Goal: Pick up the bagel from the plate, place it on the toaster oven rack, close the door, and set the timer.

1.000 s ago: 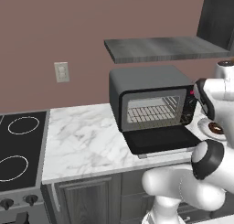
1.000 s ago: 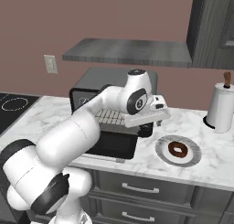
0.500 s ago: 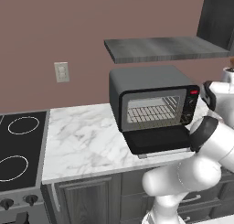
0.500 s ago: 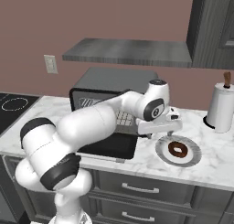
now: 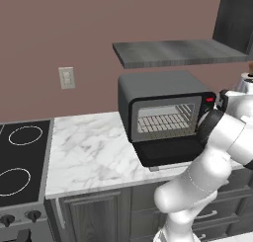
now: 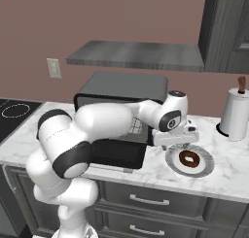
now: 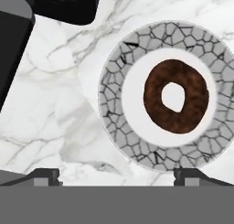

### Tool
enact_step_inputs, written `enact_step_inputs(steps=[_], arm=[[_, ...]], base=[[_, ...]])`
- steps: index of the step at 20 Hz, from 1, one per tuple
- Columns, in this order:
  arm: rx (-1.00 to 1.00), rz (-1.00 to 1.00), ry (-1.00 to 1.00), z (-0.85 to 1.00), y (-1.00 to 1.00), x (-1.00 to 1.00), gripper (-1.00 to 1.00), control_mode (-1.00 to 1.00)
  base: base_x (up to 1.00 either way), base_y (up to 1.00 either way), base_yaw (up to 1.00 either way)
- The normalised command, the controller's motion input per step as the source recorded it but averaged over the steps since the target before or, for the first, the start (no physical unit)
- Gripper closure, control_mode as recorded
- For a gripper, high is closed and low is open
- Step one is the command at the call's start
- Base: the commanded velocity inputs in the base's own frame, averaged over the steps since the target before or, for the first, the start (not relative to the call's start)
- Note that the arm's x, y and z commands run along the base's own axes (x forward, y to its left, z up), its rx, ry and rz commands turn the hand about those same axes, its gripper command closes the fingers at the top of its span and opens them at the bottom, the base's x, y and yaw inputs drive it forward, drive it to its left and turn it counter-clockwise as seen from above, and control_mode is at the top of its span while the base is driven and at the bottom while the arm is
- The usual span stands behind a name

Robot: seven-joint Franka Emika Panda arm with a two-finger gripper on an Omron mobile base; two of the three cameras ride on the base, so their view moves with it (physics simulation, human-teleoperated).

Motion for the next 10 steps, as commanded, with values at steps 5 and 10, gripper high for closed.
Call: enact_step_inputs(steps=[5, 10], arm=[[0.0, 0.01, 0.0, -0.34, -0.07, 0.08, -1.0, -1.0], [0.0, 0.02, -0.01, -0.38, -0.11, 0.01, -1.0, -1.0]], base=[[0.0, 0.0, 0.0], [0.0, 0.0, 0.0]])
